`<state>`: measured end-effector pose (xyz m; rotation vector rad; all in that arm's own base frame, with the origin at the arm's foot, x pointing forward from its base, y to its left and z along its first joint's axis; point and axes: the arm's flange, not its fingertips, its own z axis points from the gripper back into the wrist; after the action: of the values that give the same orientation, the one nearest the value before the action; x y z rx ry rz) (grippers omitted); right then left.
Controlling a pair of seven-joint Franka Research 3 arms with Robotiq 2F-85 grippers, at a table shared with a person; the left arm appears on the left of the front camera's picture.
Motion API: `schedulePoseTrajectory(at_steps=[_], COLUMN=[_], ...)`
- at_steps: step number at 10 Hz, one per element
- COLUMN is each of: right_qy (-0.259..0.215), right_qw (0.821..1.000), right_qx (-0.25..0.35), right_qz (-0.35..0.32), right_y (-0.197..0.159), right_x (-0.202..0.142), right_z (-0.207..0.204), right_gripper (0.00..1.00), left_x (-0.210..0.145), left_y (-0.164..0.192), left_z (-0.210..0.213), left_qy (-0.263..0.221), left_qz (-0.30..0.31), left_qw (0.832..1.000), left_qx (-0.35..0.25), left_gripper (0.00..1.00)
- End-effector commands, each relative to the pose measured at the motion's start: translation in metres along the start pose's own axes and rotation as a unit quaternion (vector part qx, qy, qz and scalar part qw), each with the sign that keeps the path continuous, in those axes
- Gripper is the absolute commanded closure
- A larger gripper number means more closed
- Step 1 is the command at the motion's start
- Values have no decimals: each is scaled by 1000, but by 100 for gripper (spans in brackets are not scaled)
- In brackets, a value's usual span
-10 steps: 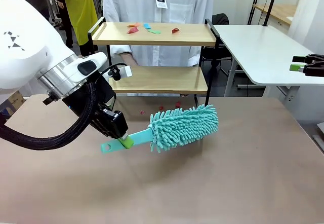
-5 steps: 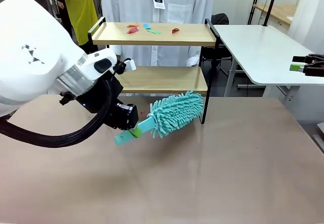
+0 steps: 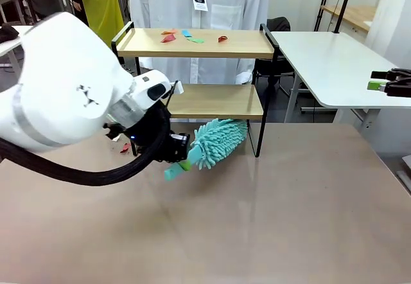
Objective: Clean the shelf.
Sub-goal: Clean the specific section of the Shelf indicated by the human with the Duster.
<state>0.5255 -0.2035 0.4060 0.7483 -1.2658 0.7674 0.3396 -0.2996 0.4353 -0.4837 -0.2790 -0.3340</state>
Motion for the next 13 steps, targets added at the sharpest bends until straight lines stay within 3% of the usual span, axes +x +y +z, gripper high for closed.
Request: schedulePoseTrajectory(at_steps=[1, 4, 7, 13], right_qy=[0, 0, 0, 0], right_qw=[1000, 1000, 1000, 1000], right_qx=[0, 0, 0, 0], right_qz=[3, 3, 3, 3], right_y=[1, 1, 1, 1], right_x=[3, 3, 3, 3], right_z=[-2, -2, -2, -2], right_gripper=[0, 0, 0, 0], left_x=[18, 37, 45, 43], left_y=[-17, -31, -40, -36], left_z=[-30, -67, -94, -128], left_qy=[-17, -25, -79, -41], left_qz=[9, 24, 56, 69], left_qw=[1000, 999, 994, 996], left_qx=[9, -6, 43, 47], left_gripper=[87, 87, 87, 87])
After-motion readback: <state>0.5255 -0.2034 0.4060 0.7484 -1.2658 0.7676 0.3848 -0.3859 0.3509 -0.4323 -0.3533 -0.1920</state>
